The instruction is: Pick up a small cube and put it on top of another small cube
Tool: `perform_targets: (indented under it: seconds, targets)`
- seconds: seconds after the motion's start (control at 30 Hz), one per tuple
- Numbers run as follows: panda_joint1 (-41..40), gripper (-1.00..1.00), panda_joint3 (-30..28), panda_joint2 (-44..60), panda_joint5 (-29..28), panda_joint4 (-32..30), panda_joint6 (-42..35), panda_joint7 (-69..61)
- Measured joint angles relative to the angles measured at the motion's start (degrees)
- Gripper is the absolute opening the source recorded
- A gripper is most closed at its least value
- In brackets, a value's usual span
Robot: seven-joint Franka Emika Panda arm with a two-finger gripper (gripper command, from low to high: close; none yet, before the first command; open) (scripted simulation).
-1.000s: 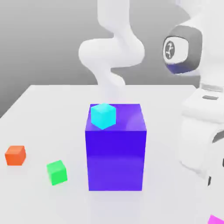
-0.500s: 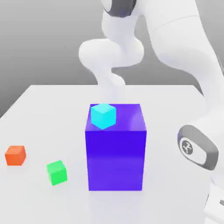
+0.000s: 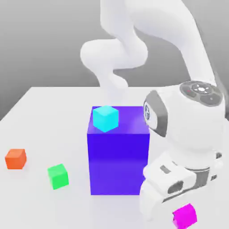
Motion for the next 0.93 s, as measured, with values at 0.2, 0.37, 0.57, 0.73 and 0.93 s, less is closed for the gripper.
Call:
perform_targets:
  seconds: [0.2,0.37,0.57,0.73,0.93]
  targets:
    - [-3.68,-1.0,-7.28,-7.71,3.43,-9.11,1.38,15.09]
    - [-9.46,-1.0,-12.61,-14.06,2.69,-16.77,2.73,30.28]
    - [-19.75,-1.0,-14.57,-21.75,-1.77,-26.0,4.46,51.02]
    - [-22.77,-1.0,-16.16,-19.89,-2.82,-29.52,9.86,59.03]
    - [-22.89,1.0,-14.71,-12.06,2.92,-29.28,17.25,55.27]
